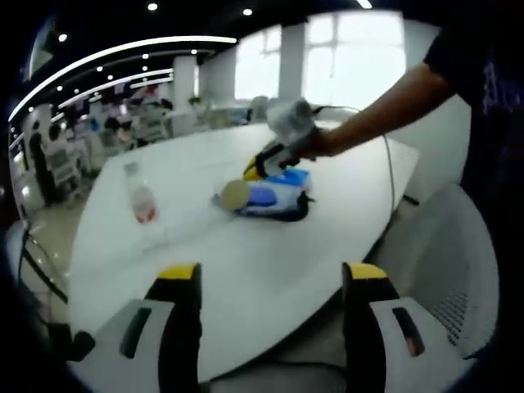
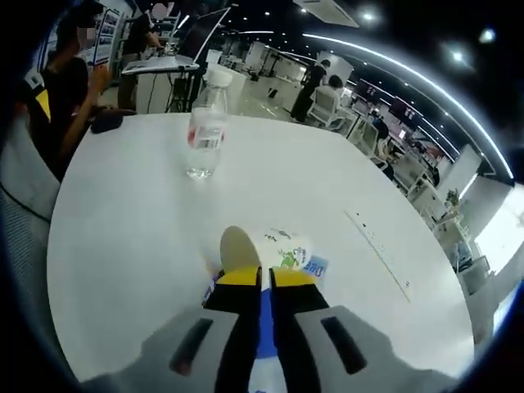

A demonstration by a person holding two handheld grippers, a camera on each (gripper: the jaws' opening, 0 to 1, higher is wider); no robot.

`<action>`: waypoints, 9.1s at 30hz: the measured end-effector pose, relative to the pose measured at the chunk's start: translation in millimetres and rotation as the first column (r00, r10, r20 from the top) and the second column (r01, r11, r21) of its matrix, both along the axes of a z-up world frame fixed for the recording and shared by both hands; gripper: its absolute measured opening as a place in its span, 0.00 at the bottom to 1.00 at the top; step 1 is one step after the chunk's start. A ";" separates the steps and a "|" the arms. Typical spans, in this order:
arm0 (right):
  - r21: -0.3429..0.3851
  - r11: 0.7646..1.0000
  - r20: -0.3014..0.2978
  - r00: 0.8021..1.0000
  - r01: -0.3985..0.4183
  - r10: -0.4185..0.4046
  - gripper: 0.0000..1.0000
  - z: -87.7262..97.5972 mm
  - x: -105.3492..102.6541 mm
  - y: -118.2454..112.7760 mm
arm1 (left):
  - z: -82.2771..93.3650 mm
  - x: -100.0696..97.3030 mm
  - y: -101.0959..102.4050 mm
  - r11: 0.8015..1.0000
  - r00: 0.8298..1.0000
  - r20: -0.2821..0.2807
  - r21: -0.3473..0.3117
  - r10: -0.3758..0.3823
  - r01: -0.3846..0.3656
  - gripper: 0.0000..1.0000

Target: Arrange the tabletop items into an orderly group along one side of the table until the central work area is clear of visible clutter.

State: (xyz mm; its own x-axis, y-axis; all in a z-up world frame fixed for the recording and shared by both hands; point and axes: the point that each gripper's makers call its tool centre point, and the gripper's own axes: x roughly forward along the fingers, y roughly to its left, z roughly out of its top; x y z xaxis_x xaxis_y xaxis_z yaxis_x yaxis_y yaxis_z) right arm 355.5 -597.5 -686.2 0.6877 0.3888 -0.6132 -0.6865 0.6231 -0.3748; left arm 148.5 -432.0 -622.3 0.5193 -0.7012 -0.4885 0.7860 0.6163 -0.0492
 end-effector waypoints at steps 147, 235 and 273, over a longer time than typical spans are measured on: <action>0.608 0.769 -0.050 0.977 0.195 -0.208 0.77 146.6 -207.5 54.1 | -33.0 105.2 -12.7 0.993 0.973 -0.225 0.116 0.058 -0.032 0.02; 0.524 0.755 -0.031 0.894 0.395 -0.447 0.95 104.1 -229.5 -49.7 | -80.8 192.2 -57.9 0.928 0.992 -0.065 0.350 -0.112 0.128 0.21; 0.500 0.753 -0.029 0.877 0.428 -0.479 0.91 96.5 -227.5 -54.7 | -98.4 235.1 -50.8 0.837 0.954 -0.152 0.459 -0.257 0.298 0.01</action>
